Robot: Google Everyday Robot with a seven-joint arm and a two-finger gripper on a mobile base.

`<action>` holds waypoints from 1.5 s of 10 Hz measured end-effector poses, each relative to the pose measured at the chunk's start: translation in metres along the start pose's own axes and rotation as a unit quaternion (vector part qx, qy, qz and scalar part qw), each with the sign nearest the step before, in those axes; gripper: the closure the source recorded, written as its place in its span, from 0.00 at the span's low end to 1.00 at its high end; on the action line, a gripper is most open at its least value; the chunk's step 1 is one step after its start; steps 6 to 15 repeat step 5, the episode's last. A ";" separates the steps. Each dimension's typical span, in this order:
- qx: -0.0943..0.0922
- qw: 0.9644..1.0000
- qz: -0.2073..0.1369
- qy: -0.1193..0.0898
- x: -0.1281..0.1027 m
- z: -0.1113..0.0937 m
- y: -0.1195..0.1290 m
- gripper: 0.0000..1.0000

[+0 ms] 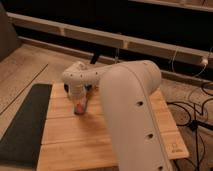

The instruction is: Place the pepper on the white sponge

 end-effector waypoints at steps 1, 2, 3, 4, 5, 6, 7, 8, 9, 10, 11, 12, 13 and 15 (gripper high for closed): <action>0.001 1.000 0.002 0.001 0.000 0.001 -0.001 0.25; 0.000 1.000 0.004 0.003 0.000 0.002 -0.001 0.25; -0.002 1.000 0.006 0.005 0.000 0.003 -0.001 0.25; -0.005 1.000 0.010 0.006 0.000 0.004 -0.001 0.25; -0.006 1.000 0.011 0.006 -0.001 0.004 -0.001 0.25; -0.006 1.000 0.011 0.006 -0.001 0.004 -0.001 0.25; -0.006 1.000 0.011 0.006 -0.001 0.004 -0.001 0.25; -0.006 1.000 0.011 0.006 -0.001 0.004 -0.001 0.25; -0.006 1.000 0.011 0.006 -0.001 0.004 -0.001 0.25; -0.006 1.000 0.011 0.006 -0.001 0.004 -0.001 0.25; -0.006 1.000 0.011 0.006 -0.001 0.004 -0.001 0.25; -0.006 1.000 0.011 0.006 -0.001 0.004 -0.001 0.25; -0.006 1.000 0.011 0.006 -0.001 0.004 -0.001 0.25; -0.006 1.000 0.011 0.006 -0.001 0.004 -0.001 0.25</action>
